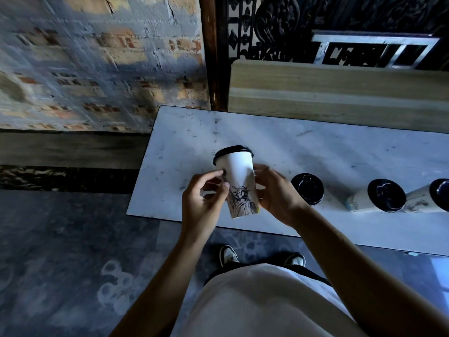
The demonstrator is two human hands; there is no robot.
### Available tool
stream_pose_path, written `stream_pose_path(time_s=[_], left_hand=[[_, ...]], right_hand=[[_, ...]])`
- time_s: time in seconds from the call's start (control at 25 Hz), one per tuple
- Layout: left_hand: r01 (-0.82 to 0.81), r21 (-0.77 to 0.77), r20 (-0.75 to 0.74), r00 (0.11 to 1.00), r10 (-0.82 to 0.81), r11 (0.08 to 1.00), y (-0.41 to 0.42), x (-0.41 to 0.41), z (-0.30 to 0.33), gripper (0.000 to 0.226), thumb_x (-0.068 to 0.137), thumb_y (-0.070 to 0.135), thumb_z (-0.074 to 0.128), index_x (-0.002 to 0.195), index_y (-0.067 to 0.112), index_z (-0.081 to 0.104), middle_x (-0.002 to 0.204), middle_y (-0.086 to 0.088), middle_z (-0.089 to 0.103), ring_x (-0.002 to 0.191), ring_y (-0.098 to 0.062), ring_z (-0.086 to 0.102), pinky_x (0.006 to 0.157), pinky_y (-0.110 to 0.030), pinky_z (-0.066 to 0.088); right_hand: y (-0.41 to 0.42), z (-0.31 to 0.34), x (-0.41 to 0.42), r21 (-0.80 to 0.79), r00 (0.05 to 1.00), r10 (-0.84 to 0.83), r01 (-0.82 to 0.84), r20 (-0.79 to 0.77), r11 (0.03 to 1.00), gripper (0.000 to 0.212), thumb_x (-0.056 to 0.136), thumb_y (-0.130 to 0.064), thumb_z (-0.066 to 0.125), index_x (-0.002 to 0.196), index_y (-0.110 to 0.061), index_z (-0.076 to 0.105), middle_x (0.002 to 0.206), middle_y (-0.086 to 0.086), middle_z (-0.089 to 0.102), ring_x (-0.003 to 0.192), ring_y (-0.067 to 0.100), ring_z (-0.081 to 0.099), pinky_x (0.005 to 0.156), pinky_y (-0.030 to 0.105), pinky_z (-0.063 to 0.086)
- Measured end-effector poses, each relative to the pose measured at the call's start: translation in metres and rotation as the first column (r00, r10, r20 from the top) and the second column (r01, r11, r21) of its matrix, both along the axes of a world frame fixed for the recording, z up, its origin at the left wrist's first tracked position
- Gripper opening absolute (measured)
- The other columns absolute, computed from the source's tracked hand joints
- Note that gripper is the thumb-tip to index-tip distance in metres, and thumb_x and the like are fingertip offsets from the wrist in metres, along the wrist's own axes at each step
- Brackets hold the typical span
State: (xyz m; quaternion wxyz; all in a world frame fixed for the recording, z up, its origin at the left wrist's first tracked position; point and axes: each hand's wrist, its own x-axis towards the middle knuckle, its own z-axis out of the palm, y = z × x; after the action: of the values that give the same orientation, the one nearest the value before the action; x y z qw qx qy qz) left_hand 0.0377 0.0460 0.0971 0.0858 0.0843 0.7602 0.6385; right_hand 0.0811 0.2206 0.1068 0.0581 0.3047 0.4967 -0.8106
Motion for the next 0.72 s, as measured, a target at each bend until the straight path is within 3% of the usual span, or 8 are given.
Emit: stream_pose_path(time_s=[0.12, 0.24, 0.4, 0.56, 0.72], left_hand=[[-0.007, -0.020, 0.007, 1.000, 0.008, 1.000, -0.0015, -0.0029, 0.0008, 0.031, 0.087, 0.004, 0.075, 0.105, 0.030, 0.071, 0.101, -0.006, 0.076, 0.085, -0.006, 0.071, 0.075, -0.024, 0.059], [-0.007, -0.055, -0.038, 0.999, 0.005, 0.998, -0.0043, -0.0048, -0.0024, 0.030, 0.088, 0.001, 0.072, 0.106, 0.025, 0.074, 0.101, -0.006, 0.075, 0.087, -0.014, 0.073, 0.077, -0.038, 0.063], [0.001, -0.080, -0.097, 0.995, -0.008, 0.997, -0.0056, -0.0079, -0.0067, 0.034, 0.088, -0.004, 0.067, 0.098, 0.027, 0.077, 0.099, -0.002, 0.074, 0.086, -0.020, 0.073, 0.077, -0.048, 0.063], [-0.051, -0.001, 0.047, 0.998, 0.051, 0.999, -0.0032, -0.0059, -0.0054, 0.020, 0.088, 0.013, 0.071, 0.095, 0.030, 0.077, 0.098, -0.005, 0.077, 0.086, -0.018, 0.073, 0.083, -0.048, 0.062], [-0.028, 0.011, 0.089, 0.996, 0.027, 1.000, -0.0029, -0.0081, -0.0066, 0.021, 0.083, 0.020, 0.077, 0.103, 0.016, 0.074, 0.103, -0.009, 0.077, 0.091, -0.018, 0.075, 0.086, -0.049, 0.063]], right_hand=[[0.0044, -0.0020, -0.0002, -0.005, 1.000, -0.012, 0.012, -0.005, 1.000, 0.035, 0.103, -0.008, 0.037, 0.128, -0.015, 0.061, 0.110, 0.025, 0.070, 0.090, 0.037, 0.069, 0.089, 0.055, 0.053], [0.0060, -0.0024, -0.0002, 0.013, 1.000, 0.003, -0.003, -0.010, 1.000, 0.044, 0.098, 0.000, 0.042, 0.135, -0.017, 0.058, 0.111, 0.024, 0.070, 0.096, 0.037, 0.065, 0.096, 0.057, 0.051], [0.0067, -0.0068, 0.0010, 0.049, 0.999, 0.024, -0.022, -0.046, 0.999, 0.044, 0.093, 0.002, 0.051, 0.135, -0.012, 0.057, 0.110, 0.012, 0.074, 0.093, 0.030, 0.068, 0.091, 0.047, 0.055], [0.0089, -0.0034, 0.0068, 0.066, 0.988, 0.082, -0.074, -0.129, 0.995, 0.037, 0.092, -0.001, 0.063, 0.126, -0.013, 0.065, 0.112, 0.006, 0.076, 0.096, 0.023, 0.074, 0.084, 0.038, 0.059], [0.0096, -0.0035, 0.0050, 0.075, 0.984, 0.075, -0.064, -0.160, 0.995, 0.032, 0.094, 0.001, 0.061, 0.124, -0.007, 0.066, 0.113, 0.013, 0.074, 0.099, 0.022, 0.072, 0.086, 0.033, 0.059]])
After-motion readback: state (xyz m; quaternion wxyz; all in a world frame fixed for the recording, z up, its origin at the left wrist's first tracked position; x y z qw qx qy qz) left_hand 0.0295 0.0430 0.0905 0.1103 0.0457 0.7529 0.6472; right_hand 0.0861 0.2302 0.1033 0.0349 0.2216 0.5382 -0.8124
